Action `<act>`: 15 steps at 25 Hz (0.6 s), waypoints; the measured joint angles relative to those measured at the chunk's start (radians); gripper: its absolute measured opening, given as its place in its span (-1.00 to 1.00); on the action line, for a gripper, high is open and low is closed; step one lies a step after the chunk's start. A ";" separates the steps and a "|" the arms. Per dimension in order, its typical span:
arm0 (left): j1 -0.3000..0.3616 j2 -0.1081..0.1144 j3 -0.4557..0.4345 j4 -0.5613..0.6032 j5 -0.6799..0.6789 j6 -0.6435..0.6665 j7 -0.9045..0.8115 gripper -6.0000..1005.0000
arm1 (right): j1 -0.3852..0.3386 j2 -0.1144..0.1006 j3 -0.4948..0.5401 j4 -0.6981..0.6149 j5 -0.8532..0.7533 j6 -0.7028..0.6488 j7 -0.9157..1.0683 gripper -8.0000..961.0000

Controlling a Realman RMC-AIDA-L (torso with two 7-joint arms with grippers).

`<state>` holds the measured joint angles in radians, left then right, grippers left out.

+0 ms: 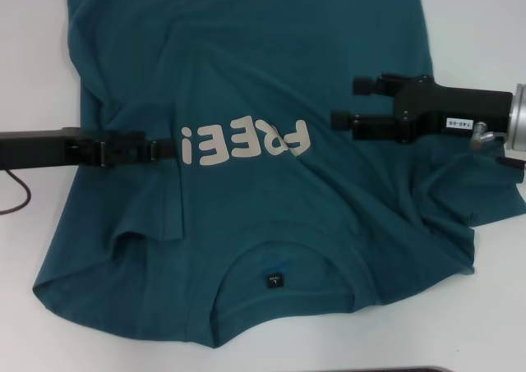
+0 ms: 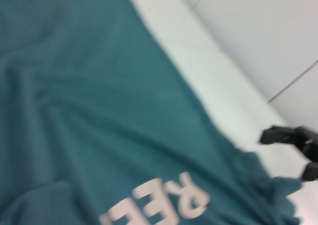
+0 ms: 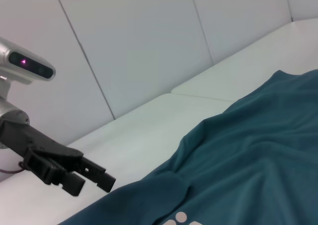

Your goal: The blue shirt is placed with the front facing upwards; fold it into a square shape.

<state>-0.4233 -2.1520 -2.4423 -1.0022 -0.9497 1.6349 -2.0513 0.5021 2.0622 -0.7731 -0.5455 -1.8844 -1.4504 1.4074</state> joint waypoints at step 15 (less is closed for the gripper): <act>0.011 -0.008 -0.010 0.184 -0.278 0.034 0.190 0.62 | -0.149 -0.093 0.077 -0.216 -0.127 -0.213 0.307 0.89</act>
<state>-0.4121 -2.1601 -2.4521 -0.8178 -1.2272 1.6687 -1.8608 0.3531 1.9692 -0.6964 -0.7613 -2.0110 -1.6632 1.7142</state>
